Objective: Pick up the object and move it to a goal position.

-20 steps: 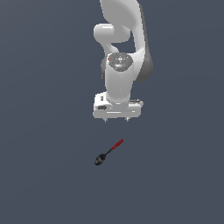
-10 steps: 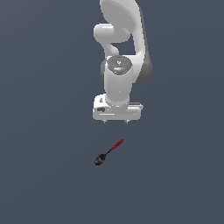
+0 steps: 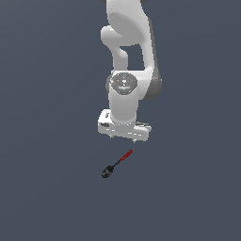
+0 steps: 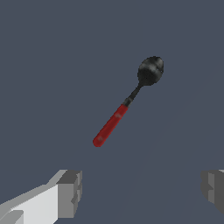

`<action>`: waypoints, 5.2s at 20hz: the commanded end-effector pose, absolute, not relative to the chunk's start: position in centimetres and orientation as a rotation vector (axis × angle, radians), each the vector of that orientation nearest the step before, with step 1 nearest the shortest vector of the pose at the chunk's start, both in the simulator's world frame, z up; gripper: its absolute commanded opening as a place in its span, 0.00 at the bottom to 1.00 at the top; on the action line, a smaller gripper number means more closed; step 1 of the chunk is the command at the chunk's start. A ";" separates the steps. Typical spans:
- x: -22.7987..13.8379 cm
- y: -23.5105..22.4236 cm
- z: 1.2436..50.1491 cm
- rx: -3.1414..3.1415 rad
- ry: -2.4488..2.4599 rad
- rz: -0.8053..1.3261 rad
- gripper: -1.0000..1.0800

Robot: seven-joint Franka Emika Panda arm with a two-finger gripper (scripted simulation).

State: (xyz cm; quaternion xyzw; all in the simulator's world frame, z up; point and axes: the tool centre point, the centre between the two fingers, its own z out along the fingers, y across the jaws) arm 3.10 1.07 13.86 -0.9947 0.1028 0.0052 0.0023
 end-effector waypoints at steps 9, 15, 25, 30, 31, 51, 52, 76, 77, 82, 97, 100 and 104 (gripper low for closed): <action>6.5 -0.3 9.7 -3.031 0.806 0.011 0.96; 7.8 -0.9 7.7 -2.971 1.013 0.006 0.96; 8.8 -1.3 6.1 -2.916 1.169 0.000 0.96; 8.7 -1.3 5.9 -2.917 1.166 0.001 0.96; 8.7 -1.3 5.7 -2.917 1.166 0.001 0.96; 8.8 -1.3 1.0 -2.914 1.173 0.000 0.00; 8.8 -1.3 1.0 -2.914 1.173 0.000 0.00; 7.6 -4.5 11.6 -2.912 1.172 -0.002 0.00; 7.5 -4.9 12.8 -2.912 1.172 -0.002 0.00; 6.8 -6.7 18.5 -2.912 1.172 -0.001 0.00; 5.2 -12.0 35.0 -2.913 1.174 0.000 0.00; 5.0 -12.9 37.9 -2.913 1.174 0.000 0.00; 4.9 -13.8 40.8 -2.914 1.174 0.000 0.00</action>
